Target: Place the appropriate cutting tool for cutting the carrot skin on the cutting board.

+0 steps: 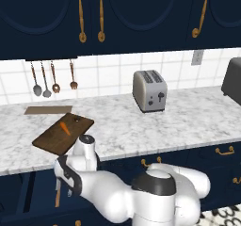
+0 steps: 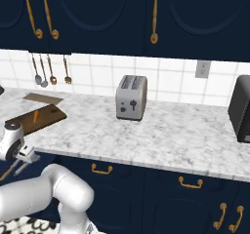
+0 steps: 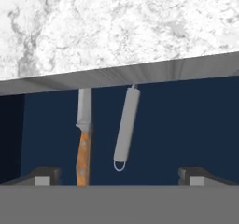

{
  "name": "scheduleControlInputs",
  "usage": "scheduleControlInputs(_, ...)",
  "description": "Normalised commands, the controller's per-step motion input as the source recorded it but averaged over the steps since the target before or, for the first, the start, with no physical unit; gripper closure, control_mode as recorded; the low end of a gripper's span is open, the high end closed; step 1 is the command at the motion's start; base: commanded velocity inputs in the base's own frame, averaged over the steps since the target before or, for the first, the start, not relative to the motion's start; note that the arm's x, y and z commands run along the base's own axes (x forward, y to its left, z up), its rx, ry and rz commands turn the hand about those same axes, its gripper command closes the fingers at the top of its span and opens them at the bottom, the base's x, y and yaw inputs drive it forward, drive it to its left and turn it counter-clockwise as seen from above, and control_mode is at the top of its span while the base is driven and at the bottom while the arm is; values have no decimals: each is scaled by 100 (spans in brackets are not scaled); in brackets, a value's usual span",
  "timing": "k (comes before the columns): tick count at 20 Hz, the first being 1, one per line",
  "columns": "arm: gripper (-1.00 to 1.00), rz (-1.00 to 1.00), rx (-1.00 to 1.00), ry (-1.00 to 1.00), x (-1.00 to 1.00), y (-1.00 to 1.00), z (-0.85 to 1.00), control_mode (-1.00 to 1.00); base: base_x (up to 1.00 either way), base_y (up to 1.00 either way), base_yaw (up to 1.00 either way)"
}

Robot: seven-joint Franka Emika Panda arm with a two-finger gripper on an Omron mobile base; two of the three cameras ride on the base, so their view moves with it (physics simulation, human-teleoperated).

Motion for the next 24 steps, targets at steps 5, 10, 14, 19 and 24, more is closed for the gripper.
scheduleControlInputs(5,-100,0,0,0,0,0,-16,-100,0,0,0)
scheduleControlInputs(10,-100,0,0,0,0,0,-18,-100,0,0,0)
scheduleControlInputs(14,-100,0,0,0,0,0,-22,-100,0,0,0)
scheduleControlInputs(19,-100,-1,0,0,0,0,-25,-100,0,0,0)
scheduleControlInputs(24,-100,0,0,0,1,2,-5,-100,0,0,0)
